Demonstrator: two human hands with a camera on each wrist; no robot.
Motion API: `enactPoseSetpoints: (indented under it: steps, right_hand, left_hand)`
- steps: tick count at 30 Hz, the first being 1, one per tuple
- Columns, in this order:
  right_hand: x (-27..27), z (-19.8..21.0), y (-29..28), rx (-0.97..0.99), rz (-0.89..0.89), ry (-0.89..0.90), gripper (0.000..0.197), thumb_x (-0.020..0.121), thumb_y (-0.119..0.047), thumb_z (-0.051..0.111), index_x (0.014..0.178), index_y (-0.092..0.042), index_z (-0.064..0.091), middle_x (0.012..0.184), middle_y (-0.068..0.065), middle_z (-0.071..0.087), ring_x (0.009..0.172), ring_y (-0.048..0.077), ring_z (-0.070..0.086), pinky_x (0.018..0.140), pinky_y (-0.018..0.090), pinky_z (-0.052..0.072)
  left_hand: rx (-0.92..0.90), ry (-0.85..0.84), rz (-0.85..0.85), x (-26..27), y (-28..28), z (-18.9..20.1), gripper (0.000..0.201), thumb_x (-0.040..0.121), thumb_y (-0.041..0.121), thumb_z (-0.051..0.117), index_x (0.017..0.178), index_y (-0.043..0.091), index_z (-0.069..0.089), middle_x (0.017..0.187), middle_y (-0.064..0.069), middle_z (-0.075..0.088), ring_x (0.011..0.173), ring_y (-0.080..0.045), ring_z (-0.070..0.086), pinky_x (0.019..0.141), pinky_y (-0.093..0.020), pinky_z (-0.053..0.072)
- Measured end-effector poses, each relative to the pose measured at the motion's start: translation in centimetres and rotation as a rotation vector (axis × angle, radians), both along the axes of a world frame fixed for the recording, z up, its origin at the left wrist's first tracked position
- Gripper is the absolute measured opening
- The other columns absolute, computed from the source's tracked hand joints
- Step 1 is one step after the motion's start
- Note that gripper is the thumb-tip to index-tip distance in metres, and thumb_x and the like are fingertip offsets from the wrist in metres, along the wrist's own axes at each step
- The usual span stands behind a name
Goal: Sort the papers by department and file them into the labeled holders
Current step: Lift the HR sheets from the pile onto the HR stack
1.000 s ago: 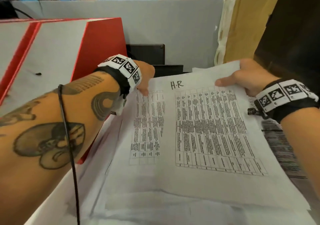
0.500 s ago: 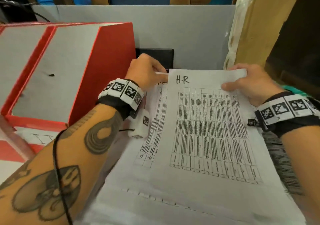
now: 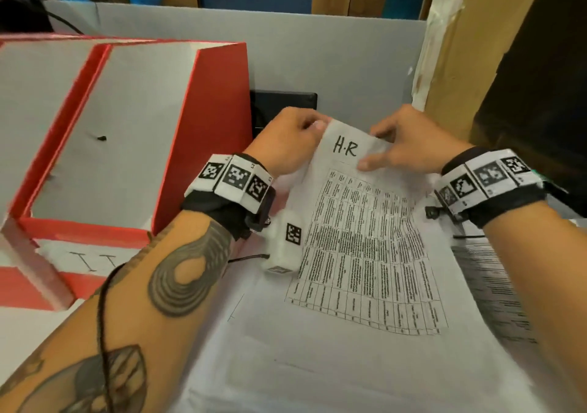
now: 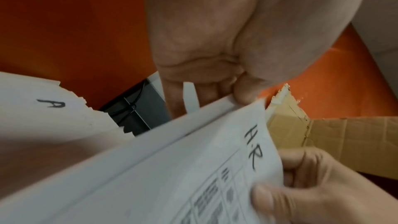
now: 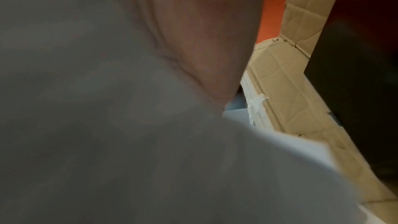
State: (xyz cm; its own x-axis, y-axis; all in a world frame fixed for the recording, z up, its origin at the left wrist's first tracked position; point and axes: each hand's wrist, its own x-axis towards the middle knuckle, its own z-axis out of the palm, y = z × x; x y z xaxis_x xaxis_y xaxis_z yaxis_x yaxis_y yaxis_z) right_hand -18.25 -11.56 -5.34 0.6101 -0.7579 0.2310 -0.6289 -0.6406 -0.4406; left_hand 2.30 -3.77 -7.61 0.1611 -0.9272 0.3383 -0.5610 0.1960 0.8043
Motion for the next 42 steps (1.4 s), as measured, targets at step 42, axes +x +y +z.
enactPoseSetpoints:
  steps: [42]
  right_hand:
    - [-8.7,0.8,-1.4,0.251,-0.059,0.035,0.027,0.073,-0.006,0.085,0.099,-0.011,0.08,0.099,-0.001,0.081,0.093,0.019,0.078,0.094,0.048,0.058]
  left_hand:
    - [0.546,-0.902,0.086,1.2,-5.1,-1.2,0.056,0.066,0.038,0.095,0.113,0.016,0.073,0.107,-0.002,0.073,0.094,-0.026,0.07,0.087,-0.044,0.061]
